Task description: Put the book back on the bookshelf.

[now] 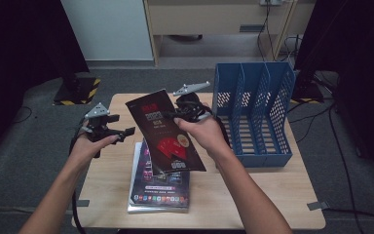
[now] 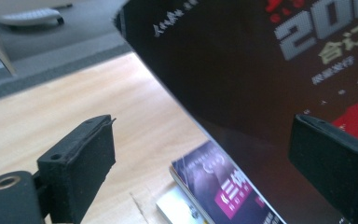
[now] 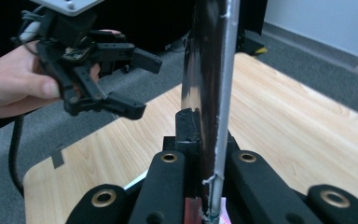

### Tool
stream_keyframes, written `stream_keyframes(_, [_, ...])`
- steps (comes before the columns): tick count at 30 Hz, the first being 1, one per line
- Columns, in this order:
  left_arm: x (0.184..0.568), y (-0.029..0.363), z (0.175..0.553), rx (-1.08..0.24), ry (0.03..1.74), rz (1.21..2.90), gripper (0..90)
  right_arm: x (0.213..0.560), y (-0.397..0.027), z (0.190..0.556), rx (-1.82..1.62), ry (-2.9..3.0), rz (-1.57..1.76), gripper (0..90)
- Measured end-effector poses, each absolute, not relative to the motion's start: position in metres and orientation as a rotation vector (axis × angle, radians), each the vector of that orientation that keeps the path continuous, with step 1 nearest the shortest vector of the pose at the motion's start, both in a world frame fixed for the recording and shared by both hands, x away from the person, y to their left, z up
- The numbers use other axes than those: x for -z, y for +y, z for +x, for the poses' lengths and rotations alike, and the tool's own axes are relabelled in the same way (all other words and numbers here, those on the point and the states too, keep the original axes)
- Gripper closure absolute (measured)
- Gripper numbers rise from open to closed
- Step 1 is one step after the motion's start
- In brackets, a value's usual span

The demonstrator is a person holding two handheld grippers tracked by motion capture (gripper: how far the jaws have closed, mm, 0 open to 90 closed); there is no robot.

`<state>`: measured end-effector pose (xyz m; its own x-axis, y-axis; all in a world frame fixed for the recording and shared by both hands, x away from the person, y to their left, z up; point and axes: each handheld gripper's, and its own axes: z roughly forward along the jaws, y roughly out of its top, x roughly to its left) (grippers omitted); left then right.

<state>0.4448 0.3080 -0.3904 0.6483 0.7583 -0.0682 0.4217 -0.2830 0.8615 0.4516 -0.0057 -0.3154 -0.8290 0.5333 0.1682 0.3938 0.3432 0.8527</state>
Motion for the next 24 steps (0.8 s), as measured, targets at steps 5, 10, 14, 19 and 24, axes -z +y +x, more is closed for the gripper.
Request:
stream_keyframes(5, [0.37,0.314,0.449,-0.454,0.903,1.898,5.1,0.3,-0.003,0.448,-1.491,2.457,0.783,87.1])
stream_keyframes(10, [0.359,0.316,0.453,-0.446,0.866,1.891,3.5,0.286,0.002,0.447,-1.48,2.467,0.717,87.1])
stream_keyframes(14, [0.353,0.32,0.458,-0.46,0.841,1.892,2.9,0.278,0.003,0.447,-1.476,2.485,0.666,87.1])
stream_keyframes(19, [0.348,0.324,0.464,-0.459,0.79,1.837,2.4,0.273,0.001,0.448,-1.482,2.508,0.617,87.1])
stream_keyframes(24, [0.345,0.324,0.469,-0.434,0.774,1.813,2.6,0.268,-0.001,0.451,-1.505,2.538,0.571,87.1])
